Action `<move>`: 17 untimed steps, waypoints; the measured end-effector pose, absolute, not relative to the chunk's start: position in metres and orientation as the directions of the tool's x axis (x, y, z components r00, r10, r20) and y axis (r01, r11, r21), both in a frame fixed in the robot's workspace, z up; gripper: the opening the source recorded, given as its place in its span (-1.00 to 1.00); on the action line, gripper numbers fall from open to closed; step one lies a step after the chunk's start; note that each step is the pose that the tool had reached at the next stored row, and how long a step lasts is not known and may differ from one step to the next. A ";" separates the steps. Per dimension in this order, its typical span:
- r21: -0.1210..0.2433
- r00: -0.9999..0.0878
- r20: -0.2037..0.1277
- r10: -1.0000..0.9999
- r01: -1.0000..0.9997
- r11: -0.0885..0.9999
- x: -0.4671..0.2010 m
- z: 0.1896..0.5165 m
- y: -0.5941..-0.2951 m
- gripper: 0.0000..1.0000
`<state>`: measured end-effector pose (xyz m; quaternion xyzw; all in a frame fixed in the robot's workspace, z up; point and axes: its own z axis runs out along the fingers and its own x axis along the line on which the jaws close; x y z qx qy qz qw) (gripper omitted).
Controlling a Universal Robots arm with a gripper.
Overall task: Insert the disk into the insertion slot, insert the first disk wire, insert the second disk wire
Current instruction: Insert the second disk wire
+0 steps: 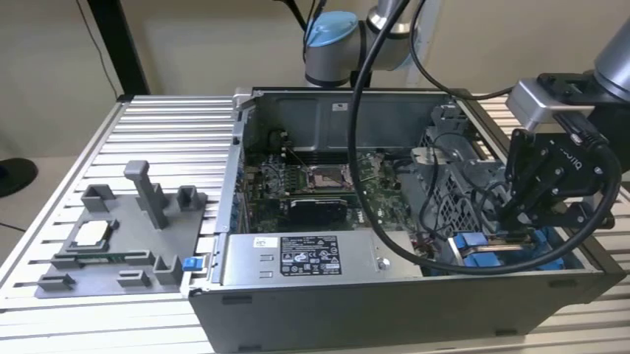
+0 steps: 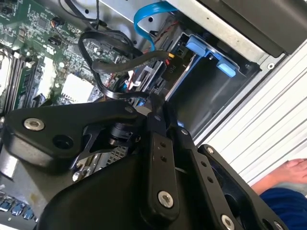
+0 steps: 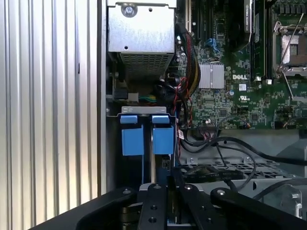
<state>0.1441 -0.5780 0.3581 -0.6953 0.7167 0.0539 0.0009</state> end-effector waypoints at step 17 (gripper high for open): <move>0.073 -0.036 -0.103 -0.994 -0.997 0.028 0.144 0.349 -0.578 -1.00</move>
